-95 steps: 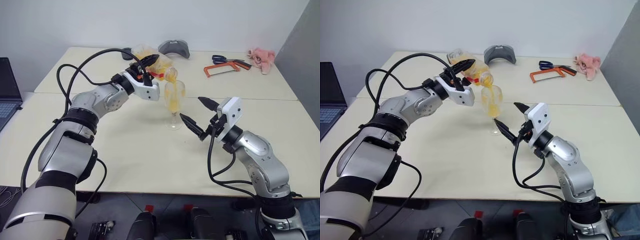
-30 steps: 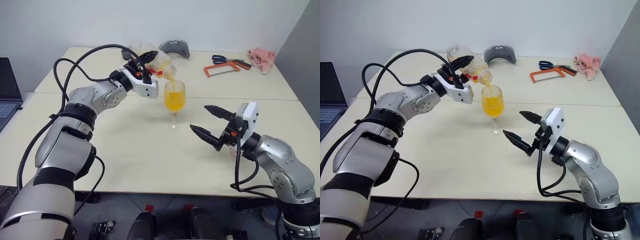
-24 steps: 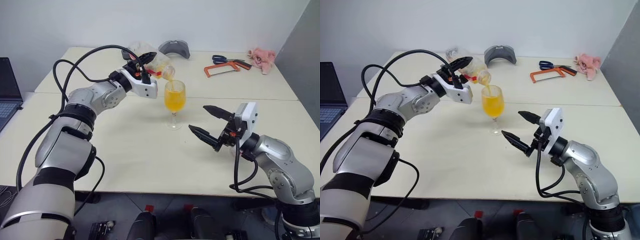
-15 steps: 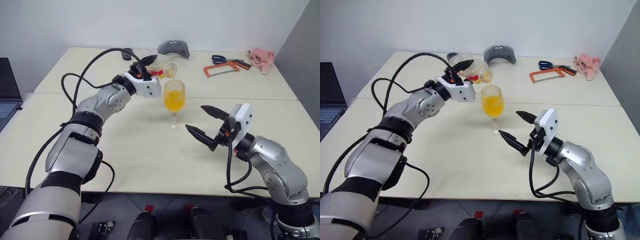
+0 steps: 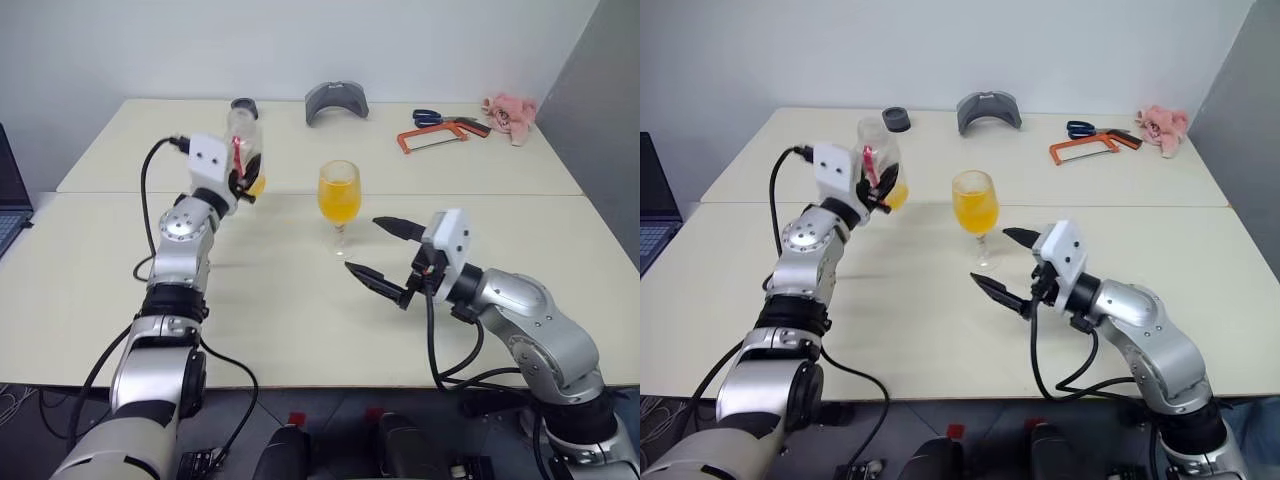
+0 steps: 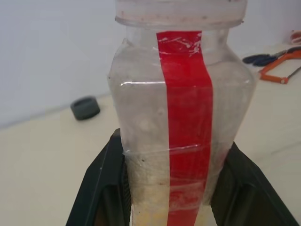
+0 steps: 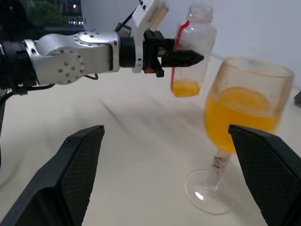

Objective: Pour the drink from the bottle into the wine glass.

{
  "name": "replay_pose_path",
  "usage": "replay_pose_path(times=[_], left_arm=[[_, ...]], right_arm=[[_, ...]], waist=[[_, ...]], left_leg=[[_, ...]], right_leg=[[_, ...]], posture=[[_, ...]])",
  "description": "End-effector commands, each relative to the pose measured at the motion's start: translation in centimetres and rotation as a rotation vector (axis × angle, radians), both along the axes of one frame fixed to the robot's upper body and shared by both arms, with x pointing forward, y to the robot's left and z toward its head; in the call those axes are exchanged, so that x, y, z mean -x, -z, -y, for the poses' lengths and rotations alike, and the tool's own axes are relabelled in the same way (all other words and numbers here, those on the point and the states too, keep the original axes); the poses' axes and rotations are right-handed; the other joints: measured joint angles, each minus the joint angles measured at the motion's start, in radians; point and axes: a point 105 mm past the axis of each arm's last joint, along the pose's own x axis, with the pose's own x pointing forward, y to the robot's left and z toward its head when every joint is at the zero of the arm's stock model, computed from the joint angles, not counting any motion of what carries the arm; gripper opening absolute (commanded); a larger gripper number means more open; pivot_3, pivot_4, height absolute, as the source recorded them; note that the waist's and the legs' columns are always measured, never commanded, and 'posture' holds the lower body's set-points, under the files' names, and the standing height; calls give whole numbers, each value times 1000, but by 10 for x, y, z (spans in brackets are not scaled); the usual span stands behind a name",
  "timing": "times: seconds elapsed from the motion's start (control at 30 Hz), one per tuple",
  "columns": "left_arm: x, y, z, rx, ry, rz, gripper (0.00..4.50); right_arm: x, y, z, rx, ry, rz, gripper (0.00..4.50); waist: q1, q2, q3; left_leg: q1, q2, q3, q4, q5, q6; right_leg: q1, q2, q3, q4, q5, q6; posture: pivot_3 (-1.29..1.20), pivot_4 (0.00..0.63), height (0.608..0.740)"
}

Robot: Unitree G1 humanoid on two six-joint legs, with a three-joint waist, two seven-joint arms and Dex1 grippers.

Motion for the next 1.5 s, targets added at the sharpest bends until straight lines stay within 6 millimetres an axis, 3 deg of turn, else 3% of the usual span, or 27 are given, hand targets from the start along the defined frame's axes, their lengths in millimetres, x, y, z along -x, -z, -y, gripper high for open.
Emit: replay_pose_path(times=[0.03, 0.2, 0.57, 0.6, 0.83, 0.97, 1.2, 1.33, 1.5], left_arm=[[11, -12, -17, 92, -5, 16, 1689], [19, 5, -39, 159, -67, -19, 1689], [25, 31, -50, 131, -84, -73, 1689], [27, 34, -49, 113, -77, -79, 2400], [32, 42, -43, 80, -47, -85, 4455], [37, 47, -38, 27, -32, -87, 4455], [65, 51, -32, 48, -14, -94, 4455], [90, 65, -35, 50, -46, -151, 4455], [100, 64, -41, 59, -78, -150, 4455]], right_arm=[[-2, -4, -12, 36, -23, 23, 4500], [-11, -7, -24, 54, -25, 24, 4500], [-12, -6, -29, 63, -37, 30, 4500], [-12, -6, -29, 63, -36, 28, 4500], [-10, -4, -27, 68, -34, 20, 4500], [-10, 1, -23, 75, -28, 8, 4500], [-2, 26, -1, 12, 44, 8, 4500], [-8, 39, 26, -148, 259, 20, 4500], [-9, 43, 31, -213, 309, 15, 4500]], waist=[[3, 0, 0], [9, 0, 0], [13, -2, -1], [13, -2, -1], [11, -2, -1], [11, -2, -1], [15, -2, -1], [15, -3, -3], [18, -3, -3]], left_leg=[[0, 0, 0, 0, 0, 0], [-1, 0, -1, 3, 0, 0], [-1, -1, -1, 3, 0, 1], [-1, -1, -1, 3, 0, 1], [-1, -1, -2, 3, -2, 3], [-1, -1, -1, 3, -2, 4], [-1, 0, -1, 2, -2, 4], [1, 1, -1, 1, -2, 4], [3, 1, 1, -1, -2, 4]], right_leg=[[0, 0, 0, 0, 0, 0], [0, 0, -1, 0, 0, 0], [1, -1, -1, 1, 0, 0], [1, -1, -1, 1, 0, 0], [1, -1, -1, 1, 0, 0], [1, -1, -1, 1, 0, 0], [1, -1, 0, 0, 0, 0], [2, -1, 0, -1, 0, 0], [2, -1, 1, -1, 0, 0]], posture=[[0, 150, 740], [0, 150, 740], [0, 150, 740], [0, 150, 740], [0, 150, 740], [0, 150, 740], [0, 150, 740], [0, 150, 740], [0, 150, 740]])
